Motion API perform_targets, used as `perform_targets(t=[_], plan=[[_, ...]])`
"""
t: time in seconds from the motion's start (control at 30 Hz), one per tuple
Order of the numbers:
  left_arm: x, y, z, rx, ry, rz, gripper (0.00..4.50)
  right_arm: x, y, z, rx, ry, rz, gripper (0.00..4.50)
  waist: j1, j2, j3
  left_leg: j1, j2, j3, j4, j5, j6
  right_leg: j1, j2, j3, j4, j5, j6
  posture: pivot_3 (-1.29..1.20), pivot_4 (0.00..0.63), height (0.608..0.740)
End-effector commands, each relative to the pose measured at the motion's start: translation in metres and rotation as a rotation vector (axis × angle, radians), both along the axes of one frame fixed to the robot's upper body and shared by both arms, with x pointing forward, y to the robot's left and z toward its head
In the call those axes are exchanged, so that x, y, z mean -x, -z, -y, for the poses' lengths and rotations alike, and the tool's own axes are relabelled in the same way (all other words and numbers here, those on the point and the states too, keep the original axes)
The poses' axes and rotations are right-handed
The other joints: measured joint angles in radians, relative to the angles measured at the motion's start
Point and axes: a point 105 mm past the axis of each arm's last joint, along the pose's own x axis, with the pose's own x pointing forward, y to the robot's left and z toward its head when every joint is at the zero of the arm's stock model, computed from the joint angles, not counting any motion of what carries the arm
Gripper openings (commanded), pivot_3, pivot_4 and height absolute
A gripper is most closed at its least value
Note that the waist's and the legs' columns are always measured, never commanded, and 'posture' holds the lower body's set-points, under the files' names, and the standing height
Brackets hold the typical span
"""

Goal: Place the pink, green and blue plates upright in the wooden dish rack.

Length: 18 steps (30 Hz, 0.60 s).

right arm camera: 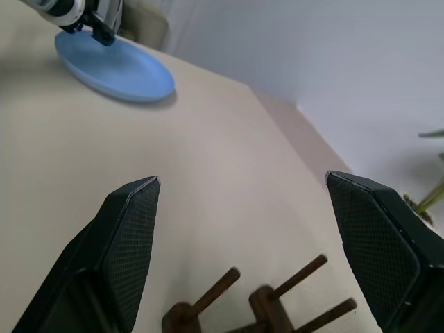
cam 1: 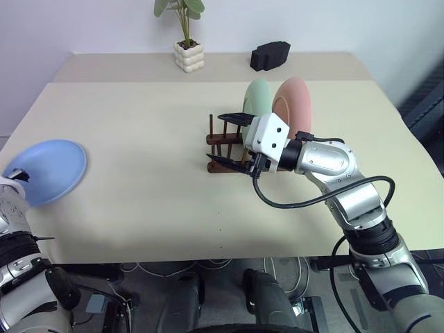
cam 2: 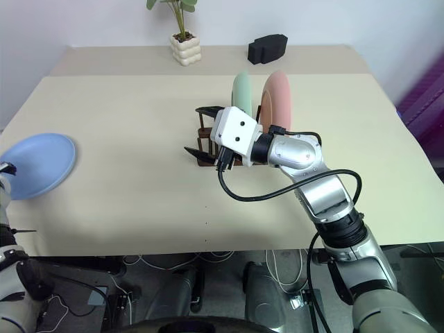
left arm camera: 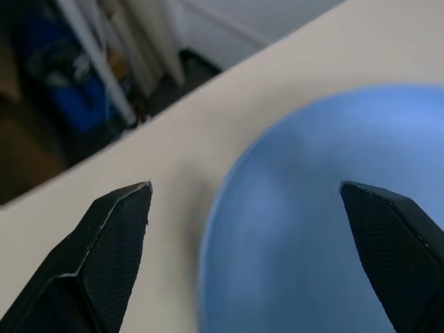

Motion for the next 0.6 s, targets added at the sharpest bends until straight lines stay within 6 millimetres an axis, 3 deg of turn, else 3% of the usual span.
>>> perform_targets(t=[0.03, 0.13, 0.23, 0.47, 0.6], plan=[[0.001, -0.005, -0.004, 0.018, -0.038, 0.032, 4.45, 0.005, -0.011, 0.001, -0.020, 0.002, 0.052, 3.91, -0.001, -0.001, 0.000, 0.000, 0.000, 0.000, 0.000, 0.000, 0.000, 0.000, 0.000, 0.000, 0.000, 0.000, 0.000, 0.00, 0.150, 0.736], [0.001, 0.005, -0.003, 0.065, -0.038, 0.034, 4.45, 0.005, -0.010, 0.002, -0.019, 0.009, 0.049, 3.91, -0.002, -0.001, 0.000, 0.001, 0.000, 0.000, -0.003, 0.001, -0.002, -0.001, -0.001, 0.000, 0.000, 0.000, 0.000, 0.00, 0.150, 0.736], [-0.002, 0.007, 0.001, 0.111, -0.030, 0.078, 3.67, 0.004, -0.009, 0.003, -0.019, 0.016, 0.047, 3.91, -0.002, -0.001, -0.001, 0.001, -0.001, 0.000, -0.008, 0.004, -0.006, -0.002, -0.002, 0.000, 0.000, 0.000, 0.000, 0.00, 0.150, 0.736], [-0.009, 0.007, 0.011, 0.128, -0.021, 0.136, 0.07, 0.003, -0.009, 0.003, -0.016, 0.019, 0.048, 3.91, 0.002, -0.001, -0.001, 0.001, -0.001, 0.000, -0.009, 0.004, -0.007, -0.003, -0.003, 0.000, 0.001, 0.000, 0.000, 0.00, 0.150, 0.736], [-0.021, 0.003, 0.025, 0.129, 0.039, 0.179, 0.07, 0.002, -0.008, 0.004, -0.015, 0.020, 0.048, 3.91, 0.000, -0.001, -0.001, 0.002, -0.001, 0.000, -0.009, 0.005, -0.008, -0.002, -0.002, 0.000, 0.001, 0.000, 0.000, 0.00, 0.150, 0.736]])
